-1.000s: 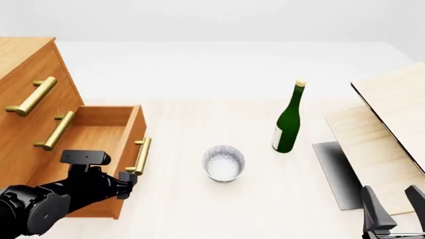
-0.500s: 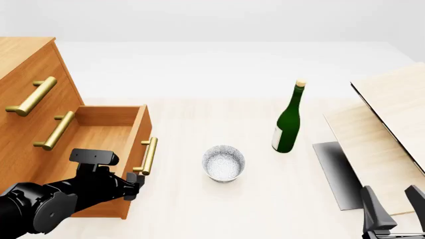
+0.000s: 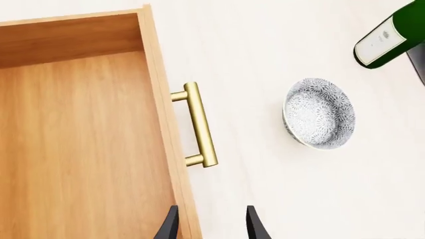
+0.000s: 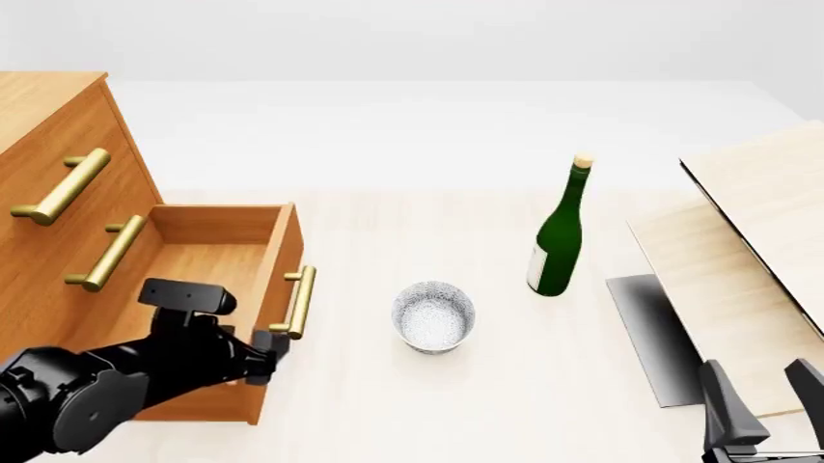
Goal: Put the bowl in the bottom drawer of the cabinet and close it.
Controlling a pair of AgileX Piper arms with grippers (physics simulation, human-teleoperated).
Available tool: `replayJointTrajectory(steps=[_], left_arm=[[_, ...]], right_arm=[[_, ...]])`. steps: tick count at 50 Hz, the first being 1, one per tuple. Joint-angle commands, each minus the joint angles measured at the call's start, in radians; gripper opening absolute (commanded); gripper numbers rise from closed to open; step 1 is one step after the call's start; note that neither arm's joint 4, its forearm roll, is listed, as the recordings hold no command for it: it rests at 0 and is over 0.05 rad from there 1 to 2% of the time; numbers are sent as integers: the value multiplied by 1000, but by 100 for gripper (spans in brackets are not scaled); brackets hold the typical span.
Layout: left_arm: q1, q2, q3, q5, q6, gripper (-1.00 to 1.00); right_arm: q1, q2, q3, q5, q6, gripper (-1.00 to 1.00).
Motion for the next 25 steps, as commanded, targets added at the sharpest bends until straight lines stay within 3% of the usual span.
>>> replayJointTrajectory(steps=[1, 6, 25], left_arm=[[11, -41, 3, 0, 43, 100], [53, -105, 8, 5, 108, 100], [63, -253, 7, 57, 136, 100]], right_arm=[[-4, -2, -2, -4, 5, 100], [-4, -2, -2, -4, 5, 100], [-4, -2, -2, -4, 5, 100]])
